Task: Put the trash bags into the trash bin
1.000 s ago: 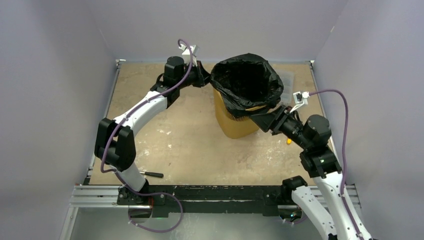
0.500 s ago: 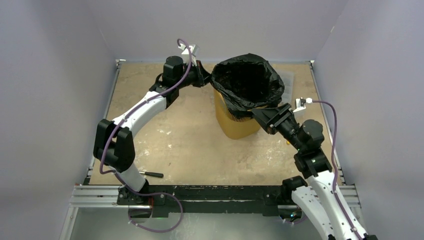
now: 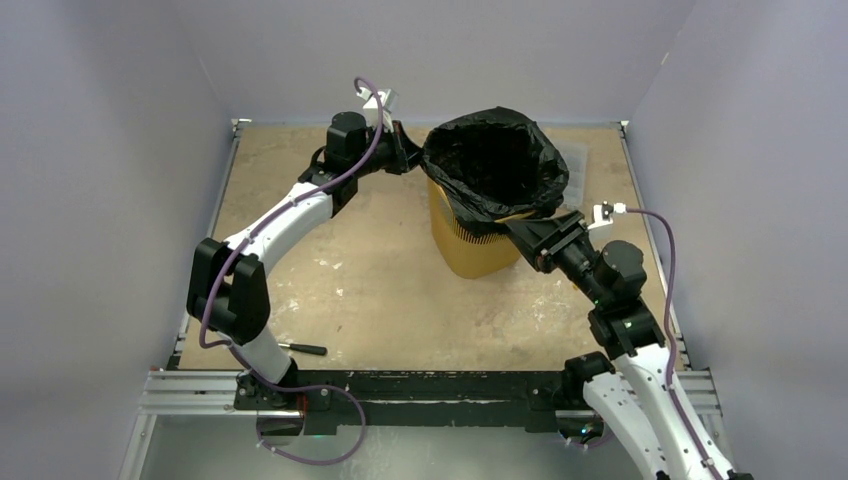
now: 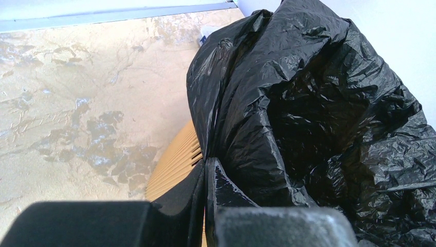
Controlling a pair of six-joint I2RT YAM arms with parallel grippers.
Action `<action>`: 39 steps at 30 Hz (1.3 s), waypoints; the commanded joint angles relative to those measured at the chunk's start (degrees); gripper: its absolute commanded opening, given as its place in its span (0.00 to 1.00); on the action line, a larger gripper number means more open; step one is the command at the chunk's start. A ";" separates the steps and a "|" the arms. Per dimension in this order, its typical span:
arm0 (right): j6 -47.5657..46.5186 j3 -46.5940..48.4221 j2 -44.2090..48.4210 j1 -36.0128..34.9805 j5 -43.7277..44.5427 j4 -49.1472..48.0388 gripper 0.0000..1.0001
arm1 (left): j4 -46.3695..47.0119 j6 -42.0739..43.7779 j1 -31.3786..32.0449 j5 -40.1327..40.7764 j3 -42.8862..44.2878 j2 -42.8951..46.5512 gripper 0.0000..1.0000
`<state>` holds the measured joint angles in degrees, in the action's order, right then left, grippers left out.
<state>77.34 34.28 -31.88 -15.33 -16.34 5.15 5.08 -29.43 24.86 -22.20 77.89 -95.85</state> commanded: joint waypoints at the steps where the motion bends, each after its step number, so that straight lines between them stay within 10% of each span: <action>1: 1.11 -1.72 -0.29 0.04 1.00 -1.40 0.50 | 2.30 -0.70 0.01 -1.95 0.51 2.52 0.00; 11: -2.29 -1.98 -5.18 0.02 -1.22 -11.94 0.47 | 1.66 -0.73 0.02 -2.51 0.88 2.42 0.00; 19: -4.55 -2.91 -3.37 0.04 1.61 -9.91 0.00 | 1.73 -0.87 0.01 -2.05 0.86 2.16 0.00; 39: -20.38 -1.91 -8.15 0.04 -0.63 0.67 0.00 | 1.84 -0.94 0.01 -2.16 -1.64 4.37 0.00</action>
<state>62.59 31.75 -38.28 -15.35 -18.90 1.10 5.26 -30.44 24.49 -22.63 76.97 -94.39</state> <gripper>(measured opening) 0.005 0.003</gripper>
